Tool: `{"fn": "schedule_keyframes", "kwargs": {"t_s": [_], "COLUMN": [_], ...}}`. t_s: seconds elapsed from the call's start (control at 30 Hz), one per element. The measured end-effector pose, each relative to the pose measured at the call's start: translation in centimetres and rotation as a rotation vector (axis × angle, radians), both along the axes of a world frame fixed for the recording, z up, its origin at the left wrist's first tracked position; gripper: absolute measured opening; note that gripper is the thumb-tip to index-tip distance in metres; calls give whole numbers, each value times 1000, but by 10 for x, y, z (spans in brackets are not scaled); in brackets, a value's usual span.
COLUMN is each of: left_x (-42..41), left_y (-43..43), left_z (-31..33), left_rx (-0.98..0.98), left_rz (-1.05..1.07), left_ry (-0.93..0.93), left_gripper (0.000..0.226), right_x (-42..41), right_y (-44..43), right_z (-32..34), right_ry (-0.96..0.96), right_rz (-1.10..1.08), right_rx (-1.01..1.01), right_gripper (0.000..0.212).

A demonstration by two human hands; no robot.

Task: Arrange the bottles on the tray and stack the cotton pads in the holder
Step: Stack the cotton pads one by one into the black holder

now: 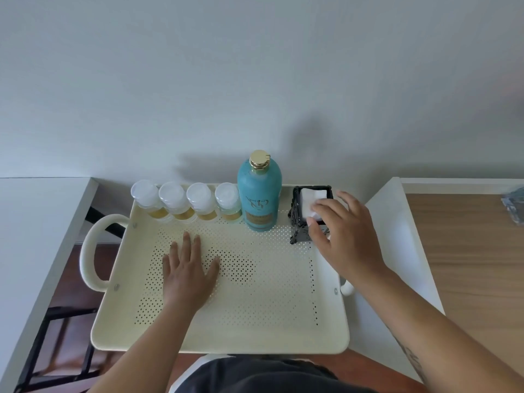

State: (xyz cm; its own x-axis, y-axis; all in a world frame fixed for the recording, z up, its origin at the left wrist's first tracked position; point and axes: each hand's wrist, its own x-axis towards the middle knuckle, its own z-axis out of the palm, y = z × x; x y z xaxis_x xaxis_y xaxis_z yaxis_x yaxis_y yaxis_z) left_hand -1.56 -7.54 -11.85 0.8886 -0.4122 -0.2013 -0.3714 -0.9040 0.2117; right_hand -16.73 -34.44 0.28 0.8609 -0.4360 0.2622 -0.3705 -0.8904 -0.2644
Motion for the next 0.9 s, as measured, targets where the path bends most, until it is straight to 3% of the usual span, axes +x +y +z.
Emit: {"fn": "schedule_keyframes", "kwargs": {"t_s": [0.53,0.77,0.9], "left_x": [-6,-7,-7], "left_y": [1,1,0], "left_z": [-17,-14,-14], "left_rx": [55,67,73], "left_rz": [0,11,20], "left_ry": [-64,-62,-61], "left_gripper": [78,79,77], "right_x": [4,3,2], "right_y": [-1,3,23], "right_z": [-4,23,74], "right_ry": [141,-94,-347], "right_rz": [-39,-10,-19], "right_rx": [-25,149,444], "right_gripper": [46,29,20]}}
